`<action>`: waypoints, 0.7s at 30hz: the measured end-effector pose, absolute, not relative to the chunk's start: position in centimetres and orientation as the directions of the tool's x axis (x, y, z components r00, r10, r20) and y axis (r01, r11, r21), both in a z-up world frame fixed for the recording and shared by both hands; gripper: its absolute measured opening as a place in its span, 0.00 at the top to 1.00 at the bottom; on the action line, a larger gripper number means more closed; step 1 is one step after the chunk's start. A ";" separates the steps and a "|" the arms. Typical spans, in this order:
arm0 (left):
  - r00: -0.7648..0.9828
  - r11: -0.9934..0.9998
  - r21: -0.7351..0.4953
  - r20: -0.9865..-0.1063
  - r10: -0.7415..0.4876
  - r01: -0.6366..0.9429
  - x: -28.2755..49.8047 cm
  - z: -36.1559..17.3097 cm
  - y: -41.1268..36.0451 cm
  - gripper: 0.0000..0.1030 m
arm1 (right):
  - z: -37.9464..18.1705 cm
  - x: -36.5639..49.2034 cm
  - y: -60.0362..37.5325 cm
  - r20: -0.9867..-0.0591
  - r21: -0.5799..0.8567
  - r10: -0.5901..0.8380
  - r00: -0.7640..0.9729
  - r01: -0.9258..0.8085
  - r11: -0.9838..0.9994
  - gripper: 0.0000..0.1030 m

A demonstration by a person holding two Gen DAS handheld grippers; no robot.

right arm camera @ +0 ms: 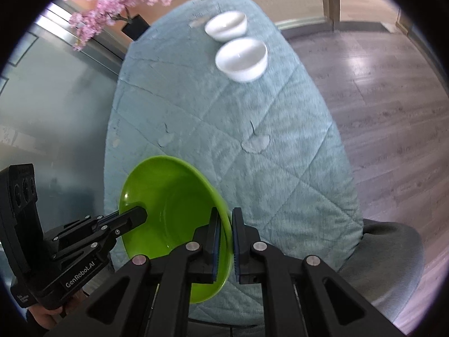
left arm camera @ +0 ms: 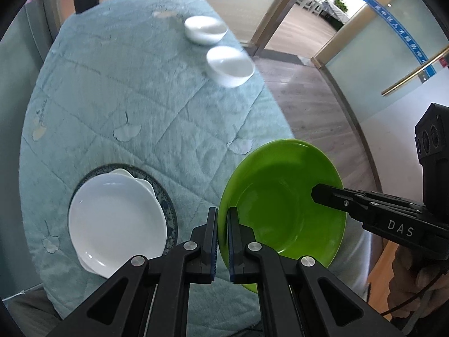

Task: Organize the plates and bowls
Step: 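Lift the green bowl with the left gripper and carry it over the plate stack, then lower the green bowl onto the plate stack and open the left gripper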

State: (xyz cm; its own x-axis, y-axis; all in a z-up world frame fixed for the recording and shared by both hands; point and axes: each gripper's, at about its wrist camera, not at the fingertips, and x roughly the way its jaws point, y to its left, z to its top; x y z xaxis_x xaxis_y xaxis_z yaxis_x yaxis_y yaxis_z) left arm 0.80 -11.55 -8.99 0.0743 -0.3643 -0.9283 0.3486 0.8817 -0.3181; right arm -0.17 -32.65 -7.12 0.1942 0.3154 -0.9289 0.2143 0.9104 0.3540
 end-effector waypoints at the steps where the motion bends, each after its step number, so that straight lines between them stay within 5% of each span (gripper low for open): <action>1: 0.067 0.884 -0.320 -0.930 -0.362 0.341 1.1 -9.7 -11.6 0.98 | -7.9 0.1 -32.7 -0.931 0.353 0.318 0.179 0.218 0.910 0.93; 21: -0.039 0.929 -0.272 -0.962 -0.271 0.252 5.5 -19.6 -12.7 0.97 | -16.6 4.4 -33.3 -0.928 0.370 0.369 0.055 0.257 0.893 0.91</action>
State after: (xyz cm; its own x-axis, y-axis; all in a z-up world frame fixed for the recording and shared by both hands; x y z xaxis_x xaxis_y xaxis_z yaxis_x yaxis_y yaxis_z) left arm 5.53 -12.69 -19.60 -0.0392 -0.2710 -0.9618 0.2519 0.9288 -0.2719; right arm 4.44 -33.28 -16.58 0.0551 0.3688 -0.9279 0.2566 0.8929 0.3701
